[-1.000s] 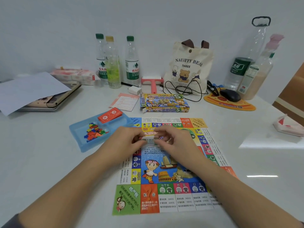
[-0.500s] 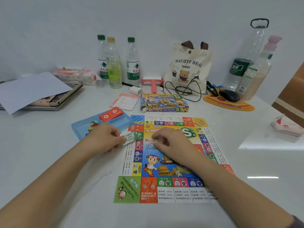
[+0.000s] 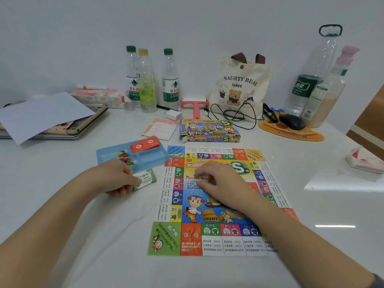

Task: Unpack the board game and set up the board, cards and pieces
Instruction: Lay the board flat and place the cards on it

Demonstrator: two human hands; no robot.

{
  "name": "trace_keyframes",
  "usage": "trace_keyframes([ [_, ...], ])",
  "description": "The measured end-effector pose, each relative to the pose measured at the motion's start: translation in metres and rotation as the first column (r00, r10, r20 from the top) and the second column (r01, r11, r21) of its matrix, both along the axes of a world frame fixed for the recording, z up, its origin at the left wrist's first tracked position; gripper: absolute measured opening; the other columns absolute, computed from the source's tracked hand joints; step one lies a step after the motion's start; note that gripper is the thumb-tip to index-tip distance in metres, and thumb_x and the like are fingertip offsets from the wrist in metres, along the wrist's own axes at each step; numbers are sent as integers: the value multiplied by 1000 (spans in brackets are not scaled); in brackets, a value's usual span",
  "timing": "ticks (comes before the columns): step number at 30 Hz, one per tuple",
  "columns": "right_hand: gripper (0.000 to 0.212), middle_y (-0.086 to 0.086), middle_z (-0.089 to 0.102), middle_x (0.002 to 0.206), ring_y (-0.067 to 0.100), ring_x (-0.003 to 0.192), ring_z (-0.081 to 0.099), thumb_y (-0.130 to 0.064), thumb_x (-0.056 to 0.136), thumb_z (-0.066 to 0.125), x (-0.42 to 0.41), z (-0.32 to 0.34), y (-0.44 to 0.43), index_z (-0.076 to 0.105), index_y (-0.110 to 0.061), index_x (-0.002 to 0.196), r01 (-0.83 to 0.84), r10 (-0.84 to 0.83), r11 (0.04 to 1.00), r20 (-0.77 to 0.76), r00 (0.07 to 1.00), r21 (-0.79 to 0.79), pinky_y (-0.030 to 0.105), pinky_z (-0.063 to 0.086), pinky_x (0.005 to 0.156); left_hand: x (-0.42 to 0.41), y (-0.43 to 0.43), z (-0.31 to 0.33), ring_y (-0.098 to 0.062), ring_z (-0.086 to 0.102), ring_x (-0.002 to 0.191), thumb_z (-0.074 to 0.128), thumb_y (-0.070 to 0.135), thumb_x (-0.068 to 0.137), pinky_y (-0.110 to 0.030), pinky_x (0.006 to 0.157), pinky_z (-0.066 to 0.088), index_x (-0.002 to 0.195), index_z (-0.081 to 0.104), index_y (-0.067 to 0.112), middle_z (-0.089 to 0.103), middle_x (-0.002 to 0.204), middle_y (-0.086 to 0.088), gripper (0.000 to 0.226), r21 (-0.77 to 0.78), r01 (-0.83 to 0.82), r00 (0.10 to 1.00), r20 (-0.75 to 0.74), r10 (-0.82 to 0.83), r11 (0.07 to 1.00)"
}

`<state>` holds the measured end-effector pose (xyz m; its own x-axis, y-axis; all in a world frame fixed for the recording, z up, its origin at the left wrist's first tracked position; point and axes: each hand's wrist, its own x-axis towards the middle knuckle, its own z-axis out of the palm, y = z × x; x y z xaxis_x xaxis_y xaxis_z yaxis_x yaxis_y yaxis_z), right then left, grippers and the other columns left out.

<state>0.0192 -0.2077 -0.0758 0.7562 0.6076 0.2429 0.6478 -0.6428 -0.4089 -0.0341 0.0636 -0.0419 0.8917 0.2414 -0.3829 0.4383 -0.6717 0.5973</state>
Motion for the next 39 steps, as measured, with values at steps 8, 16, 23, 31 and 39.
trace_keyframes([
  [8, 22, -10, 62, 113, 5, 100, 55, -30, 92, 59, 0, -1, 1, 66, -22, 112, -9, 9, 1000, 9, 1000, -10, 23, 46, 89, 3, -20, 16, -13, 59, 54, 54, 37, 90, -24, 59, 54, 85, 55, 15, 69, 77, -3, 23, 538, 192, 981, -131, -143, 821],
  [16, 24, -10, 61, 115, 5, 103, 55, -29, 93, 59, -1, 1, 0, 66, -22, 115, -13, 13, 1000, 3, 1000, -11, 21, 45, 91, 9, -23, 7, -13, 51, 60, 55, 41, 88, -28, 64, 45, 86, 47, 18, 51, 69, 3, 24, 687, 115, 992, -43, -118, 718],
  [23, 25, -10, 61, 115, 5, 103, 55, -30, 93, 58, -1, 2, 1, 65, -22, 116, -17, 17, 1000, 3, 1000, -14, 24, 47, 91, 11, -23, 9, -19, 58, 66, 57, 26, 86, -28, 60, 46, 67, 44, 19, 53, 70, 0, 24, 724, -2, 993, 81, -82, 689],
  [31, 24, -9, 62, 115, 5, 101, 55, -27, 95, 57, -1, 1, 0, 66, -20, 115, -15, 15, 1000, -6, 1000, -4, 22, 46, 89, 43, -16, 10, -28, 52, 75, 53, 18, 89, -29, 57, 33, 91, 65, 11, 60, 88, -11, 14, 702, -214, 930, 360, -79, 679],
  [39, 23, -9, 62, 113, 5, 101, 55, -26, 95, 56, 0, 1, 1, 66, -20, 115, -22, 22, 1000, -4, 1000, 7, 21, 46, 90, 88, -6, -9, -24, 52, 94, 46, 30, 95, -34, 77, 35, 109, 56, 16, 56, 105, -5, 22, 754, 69, 921, 204, -333, 653],
])
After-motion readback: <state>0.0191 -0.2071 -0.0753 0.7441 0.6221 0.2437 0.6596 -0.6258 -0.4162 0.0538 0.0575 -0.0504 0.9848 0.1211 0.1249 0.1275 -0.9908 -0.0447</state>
